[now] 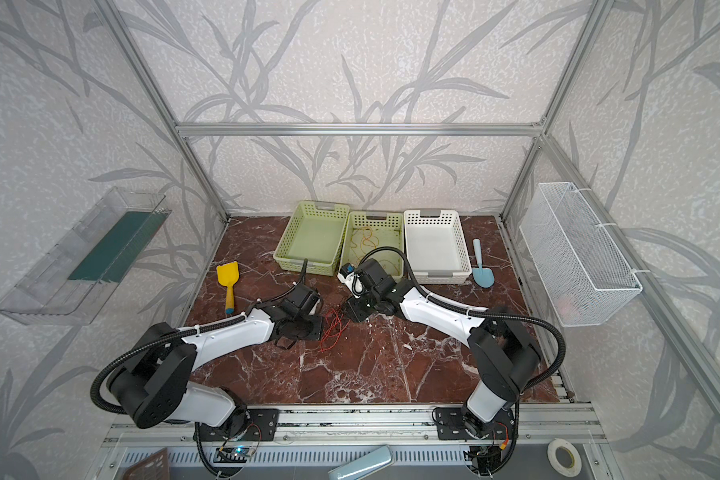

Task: Untangle the cables
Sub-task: 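Grasp the red wire with the left gripper while the right grips the pile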

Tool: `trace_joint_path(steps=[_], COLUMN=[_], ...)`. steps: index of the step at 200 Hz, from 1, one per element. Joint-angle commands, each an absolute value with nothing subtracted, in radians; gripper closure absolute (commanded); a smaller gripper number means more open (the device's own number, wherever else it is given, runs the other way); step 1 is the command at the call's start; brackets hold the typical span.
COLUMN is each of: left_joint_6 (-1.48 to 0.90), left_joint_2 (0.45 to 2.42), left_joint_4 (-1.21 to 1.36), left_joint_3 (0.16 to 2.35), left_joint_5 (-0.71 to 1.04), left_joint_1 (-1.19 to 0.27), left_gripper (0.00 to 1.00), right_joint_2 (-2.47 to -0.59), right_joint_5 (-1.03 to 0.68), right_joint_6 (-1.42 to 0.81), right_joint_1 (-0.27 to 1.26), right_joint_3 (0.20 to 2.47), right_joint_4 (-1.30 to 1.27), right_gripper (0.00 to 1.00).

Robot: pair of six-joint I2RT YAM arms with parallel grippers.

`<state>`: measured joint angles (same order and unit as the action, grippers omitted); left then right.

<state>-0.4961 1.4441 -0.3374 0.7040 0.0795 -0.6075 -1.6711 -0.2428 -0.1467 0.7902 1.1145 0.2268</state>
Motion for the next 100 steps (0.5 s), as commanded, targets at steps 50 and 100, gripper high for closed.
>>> trace_joint_path(steps=[50,100], left_joint_6=[-0.396,-0.34], left_joint_2=[1.236,1.192], left_joint_4=[-0.343,-0.279], left_joint_3=[0.714,0.734], left_joint_5=[0.123,0.244], left_joint_1=[-0.638,-0.65], left_gripper=[1.0,1.0], right_joint_2=[-1.816,-1.849], right_joint_5=[-0.235,-0.205], right_joint_6=[-0.189,-0.211], right_joint_1=[0.82,0.821], right_joint_3=[1.156,1.143], right_joint_4=[0.086,0.058], right_gripper=[0.37,0.29])
